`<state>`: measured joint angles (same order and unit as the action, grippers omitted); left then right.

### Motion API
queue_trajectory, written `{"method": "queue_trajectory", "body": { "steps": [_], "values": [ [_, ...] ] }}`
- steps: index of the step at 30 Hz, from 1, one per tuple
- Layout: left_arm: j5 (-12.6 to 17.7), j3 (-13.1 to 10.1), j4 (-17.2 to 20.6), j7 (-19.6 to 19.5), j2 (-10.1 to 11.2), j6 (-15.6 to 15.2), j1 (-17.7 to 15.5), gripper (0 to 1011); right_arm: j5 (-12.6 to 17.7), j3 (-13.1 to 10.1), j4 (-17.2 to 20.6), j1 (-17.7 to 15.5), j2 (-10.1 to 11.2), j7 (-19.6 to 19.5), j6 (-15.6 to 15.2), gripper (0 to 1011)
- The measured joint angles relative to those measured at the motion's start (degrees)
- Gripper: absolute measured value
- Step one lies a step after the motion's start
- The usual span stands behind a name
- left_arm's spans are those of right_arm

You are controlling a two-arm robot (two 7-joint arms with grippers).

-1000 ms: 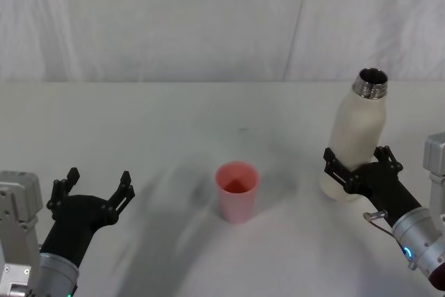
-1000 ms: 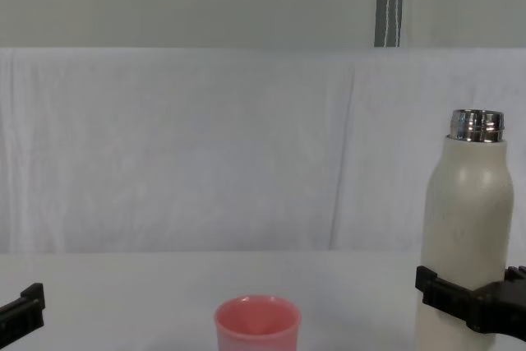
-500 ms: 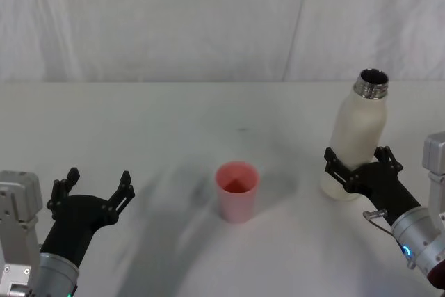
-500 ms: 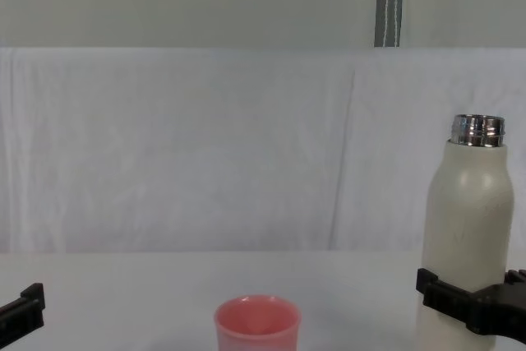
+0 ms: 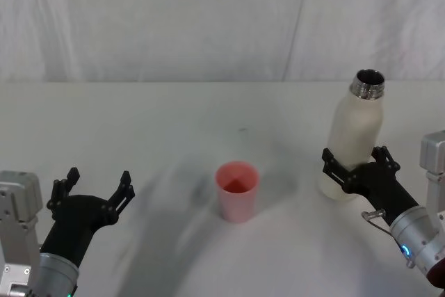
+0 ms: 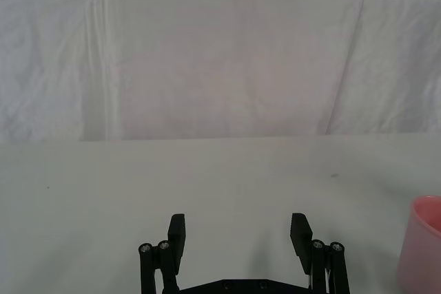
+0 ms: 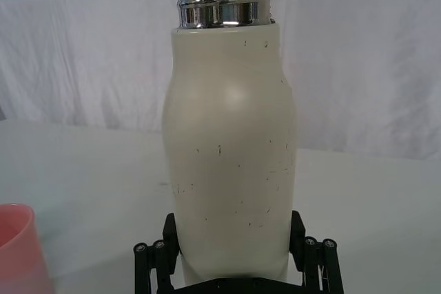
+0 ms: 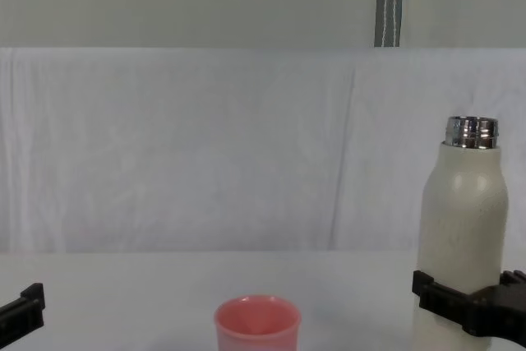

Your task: Grasp the thermos with one hand and pour water into the cup lid.

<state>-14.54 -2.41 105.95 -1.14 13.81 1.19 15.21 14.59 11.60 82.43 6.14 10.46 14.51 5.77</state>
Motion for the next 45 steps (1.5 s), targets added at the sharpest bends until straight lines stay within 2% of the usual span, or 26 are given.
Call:
{"method": "queue_trajectory", "body": {
  "steps": [41,45],
  "values": [
    [0.0,0.0,0.0,0.0,0.0,0.0,0.0,1001,-0.2,0.2,-0.3,0.1,0.1,0.1,-0.3,951],
    [0.0,0.0,0.0,0.0,0.0,0.0,0.0,1001,-0.2,0.2,-0.3,0.1,0.1,0.1,-0.3,1001]
  ]
}}
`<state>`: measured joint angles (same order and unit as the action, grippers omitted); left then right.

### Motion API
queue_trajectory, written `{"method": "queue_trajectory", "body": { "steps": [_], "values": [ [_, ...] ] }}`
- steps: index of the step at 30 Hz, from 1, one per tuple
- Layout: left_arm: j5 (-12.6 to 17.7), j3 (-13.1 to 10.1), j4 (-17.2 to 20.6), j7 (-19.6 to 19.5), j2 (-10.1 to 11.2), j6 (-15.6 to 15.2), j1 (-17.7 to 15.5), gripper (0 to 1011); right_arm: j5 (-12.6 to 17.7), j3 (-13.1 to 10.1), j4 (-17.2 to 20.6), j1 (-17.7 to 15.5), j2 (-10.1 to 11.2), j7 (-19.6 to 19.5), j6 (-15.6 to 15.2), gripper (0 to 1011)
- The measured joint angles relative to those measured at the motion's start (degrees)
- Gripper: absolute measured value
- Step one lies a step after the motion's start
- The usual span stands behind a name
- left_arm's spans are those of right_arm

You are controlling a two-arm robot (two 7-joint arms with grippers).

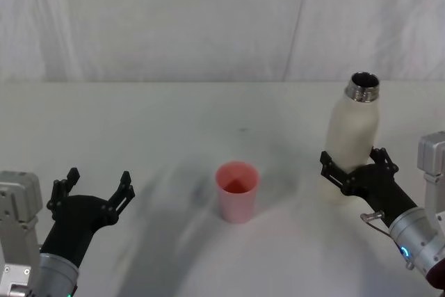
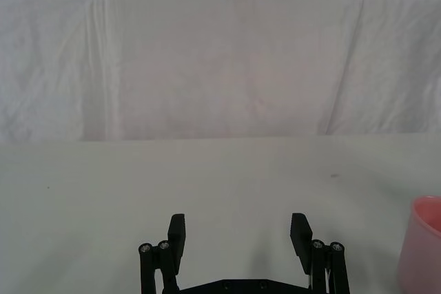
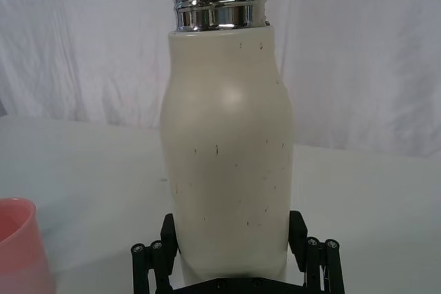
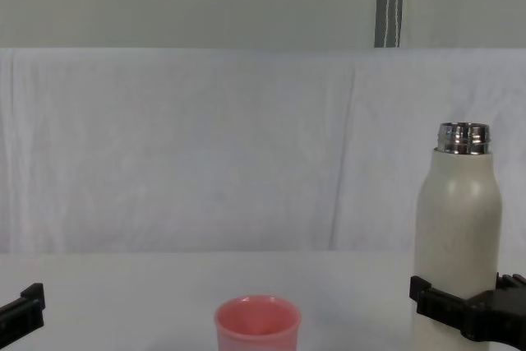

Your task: Grasp the thermos with one hand and pour water into the cup lid.

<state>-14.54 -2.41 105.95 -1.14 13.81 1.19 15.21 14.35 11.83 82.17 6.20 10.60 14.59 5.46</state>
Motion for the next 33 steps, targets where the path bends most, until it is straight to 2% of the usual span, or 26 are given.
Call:
{"method": "queue_trajectory", "body": {
  "steps": [33],
  "values": [
    [0.0,0.0,0.0,0.0,0.0,0.0,0.0,1001,0.1,0.1,0.1,-0.5,0.4,0.3,-0.1,1001]
  ]
}}
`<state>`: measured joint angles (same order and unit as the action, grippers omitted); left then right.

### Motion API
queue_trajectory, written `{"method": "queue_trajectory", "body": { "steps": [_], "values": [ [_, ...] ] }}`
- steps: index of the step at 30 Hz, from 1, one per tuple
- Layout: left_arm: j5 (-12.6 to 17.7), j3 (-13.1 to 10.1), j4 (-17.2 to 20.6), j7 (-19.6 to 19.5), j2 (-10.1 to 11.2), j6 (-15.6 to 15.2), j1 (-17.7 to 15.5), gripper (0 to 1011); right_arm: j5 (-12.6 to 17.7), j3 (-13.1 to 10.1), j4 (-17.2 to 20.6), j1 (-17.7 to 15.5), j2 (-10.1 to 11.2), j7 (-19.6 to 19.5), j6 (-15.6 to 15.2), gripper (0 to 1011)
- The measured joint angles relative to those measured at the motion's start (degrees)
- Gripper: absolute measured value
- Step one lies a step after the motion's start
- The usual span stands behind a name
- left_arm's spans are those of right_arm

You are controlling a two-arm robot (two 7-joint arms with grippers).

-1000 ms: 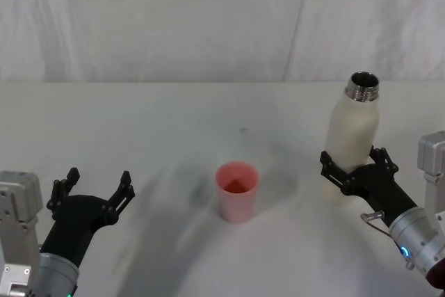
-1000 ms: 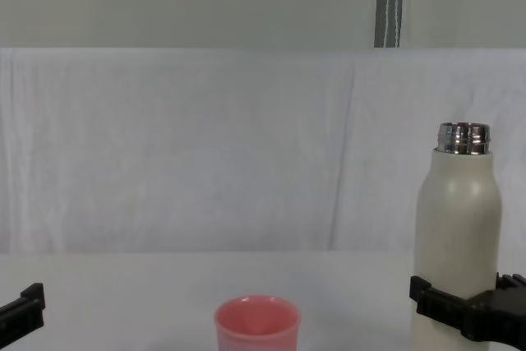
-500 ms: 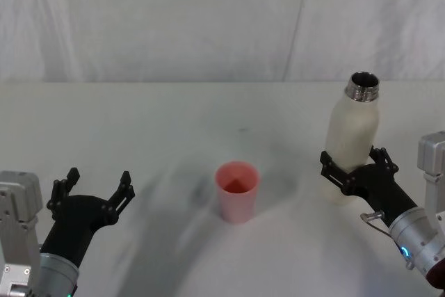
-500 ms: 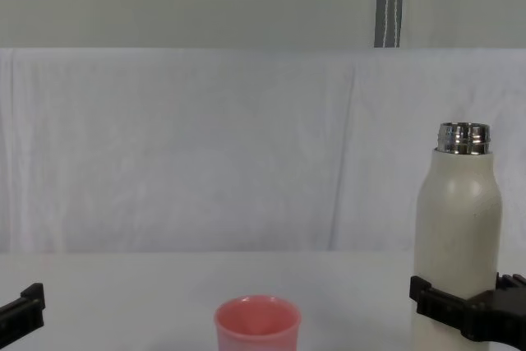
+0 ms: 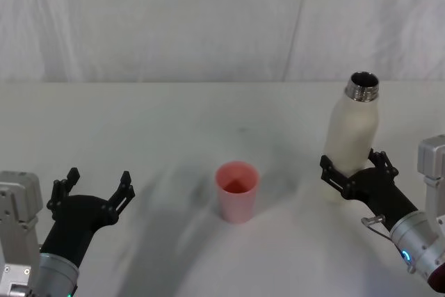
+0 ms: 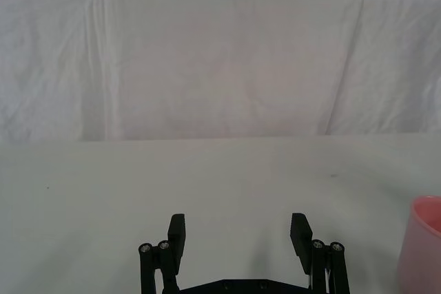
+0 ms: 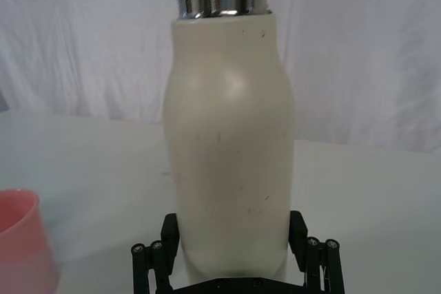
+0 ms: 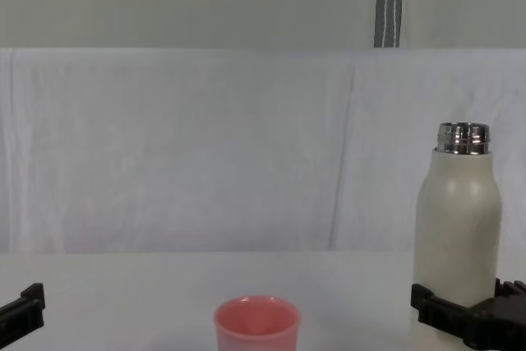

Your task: Grasp the thermos with one hand and pour water into the cup lid.

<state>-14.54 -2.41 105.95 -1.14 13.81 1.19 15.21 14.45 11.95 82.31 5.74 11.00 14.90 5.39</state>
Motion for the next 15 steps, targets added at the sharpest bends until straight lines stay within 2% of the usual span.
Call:
{"method": "queue_trajectory", "body": {
  "steps": [15],
  "values": [
    [0.0,0.0,0.0,0.0,0.0,0.0,0.0,1001,0.9,0.9,-0.1,-0.7,1.1,1.8,-0.3,1003]
  ]
}}
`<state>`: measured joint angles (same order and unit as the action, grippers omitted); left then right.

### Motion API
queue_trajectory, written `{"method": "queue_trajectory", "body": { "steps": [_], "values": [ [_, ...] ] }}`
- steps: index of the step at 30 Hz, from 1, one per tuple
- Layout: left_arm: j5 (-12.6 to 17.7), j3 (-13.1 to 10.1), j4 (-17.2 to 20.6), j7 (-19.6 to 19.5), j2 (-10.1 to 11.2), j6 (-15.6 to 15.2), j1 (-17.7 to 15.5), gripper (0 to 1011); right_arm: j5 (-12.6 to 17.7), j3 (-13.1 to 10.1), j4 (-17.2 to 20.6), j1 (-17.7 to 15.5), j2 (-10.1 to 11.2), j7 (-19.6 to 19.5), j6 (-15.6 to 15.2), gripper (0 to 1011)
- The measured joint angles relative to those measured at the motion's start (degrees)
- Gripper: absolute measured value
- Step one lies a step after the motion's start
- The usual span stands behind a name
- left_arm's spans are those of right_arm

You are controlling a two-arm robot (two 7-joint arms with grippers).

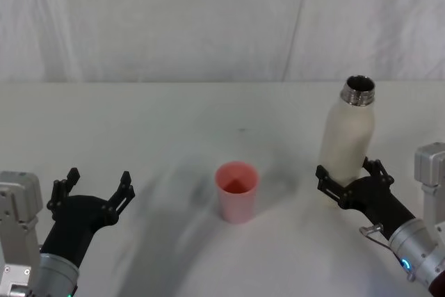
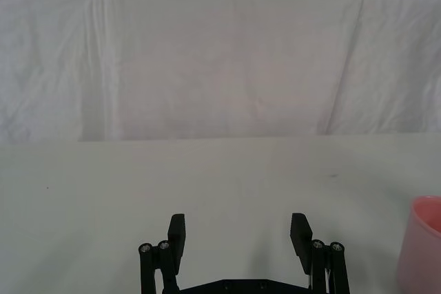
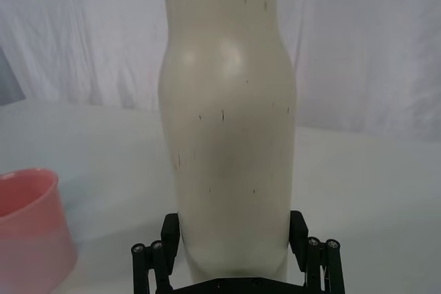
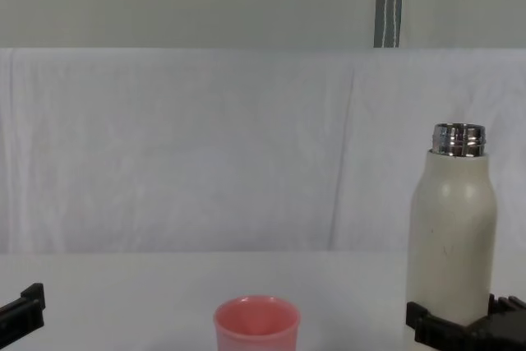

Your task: Grasp the thermos with one hand and pour water into the cup lid.

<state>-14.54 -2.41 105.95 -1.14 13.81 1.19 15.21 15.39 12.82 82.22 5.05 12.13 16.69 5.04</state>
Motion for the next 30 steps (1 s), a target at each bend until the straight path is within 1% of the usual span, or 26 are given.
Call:
{"method": "queue_trajectory", "body": {
  "steps": [18,30],
  "values": [
    [0.0,0.0,0.0,0.0,0.0,0.0,0.0,1001,1.0,0.6,0.1,-1.0,1.4,0.9,-0.8,1003],
    [0.0,0.0,0.0,0.0,0.0,0.0,0.0,1001,1.7,0.6,2.1,-3.0,2.6,1.1,-1.4,1003]
  ]
}}
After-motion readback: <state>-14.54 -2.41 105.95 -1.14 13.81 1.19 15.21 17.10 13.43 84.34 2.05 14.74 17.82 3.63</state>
